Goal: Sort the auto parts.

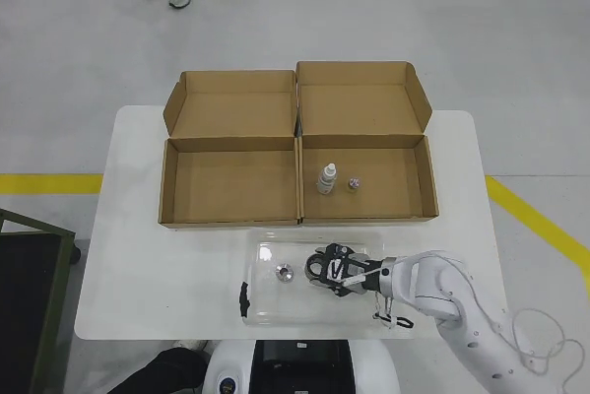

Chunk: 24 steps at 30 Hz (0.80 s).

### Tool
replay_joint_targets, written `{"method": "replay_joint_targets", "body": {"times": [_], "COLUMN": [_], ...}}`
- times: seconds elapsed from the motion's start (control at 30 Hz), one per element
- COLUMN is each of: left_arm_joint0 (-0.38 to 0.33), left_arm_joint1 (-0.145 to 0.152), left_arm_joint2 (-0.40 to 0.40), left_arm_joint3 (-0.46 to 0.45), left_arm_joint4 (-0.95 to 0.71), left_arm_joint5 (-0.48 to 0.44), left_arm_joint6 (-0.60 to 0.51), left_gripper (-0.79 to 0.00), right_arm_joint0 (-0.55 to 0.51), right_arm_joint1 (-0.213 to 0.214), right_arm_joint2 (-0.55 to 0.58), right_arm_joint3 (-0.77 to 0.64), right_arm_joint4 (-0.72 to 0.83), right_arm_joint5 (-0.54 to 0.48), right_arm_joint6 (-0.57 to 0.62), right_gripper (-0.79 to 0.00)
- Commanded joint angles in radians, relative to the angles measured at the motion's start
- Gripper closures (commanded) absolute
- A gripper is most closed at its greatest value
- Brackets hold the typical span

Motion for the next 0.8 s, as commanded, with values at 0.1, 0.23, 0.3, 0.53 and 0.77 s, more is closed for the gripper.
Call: {"method": "replay_joint_targets", "body": {"times": [0.1,0.23,0.3,0.53,0.77], "left_arm_joint0": [0.000,0.000,0.000,0.000,0.000], "left_arm_joint1": [0.000,0.000,0.000,0.000,0.000], "left_arm_joint2": [0.000,0.000,0.000,0.000,0.000], "left_arm_joint3": [0.000,0.000,0.000,0.000,0.000], "left_arm_joint4": [0.000,0.000,0.000,0.000,0.000], "left_arm_joint5": [0.000,0.000,0.000,0.000,0.000], "left_arm_joint6": [0.000,0.000,0.000,0.000,0.000], "left_gripper": [-0.785,-0.785,-0.785,-0.785,-0.785], "right_arm_joint0": [0.008,0.005,0.001,-0.010,-0.019], "right_arm_joint1": [-0.002,-0.002,-0.002,0.003,0.006], "right_arm_joint2": [-0.026,-0.035,-0.037,-0.032,-0.040], "right_arm_joint3": [-0.003,-0.003,-0.004,-0.034,-0.097], "right_arm_joint4": [-0.050,-0.086,-0.092,-0.121,-0.159], "right_arm_joint5": [0.030,0.054,0.059,0.074,0.074], "right_arm_joint6": [0.023,0.042,0.046,0.076,0.107], "right_gripper": [0.000,0.000,0.000,-0.486,-0.505]}}
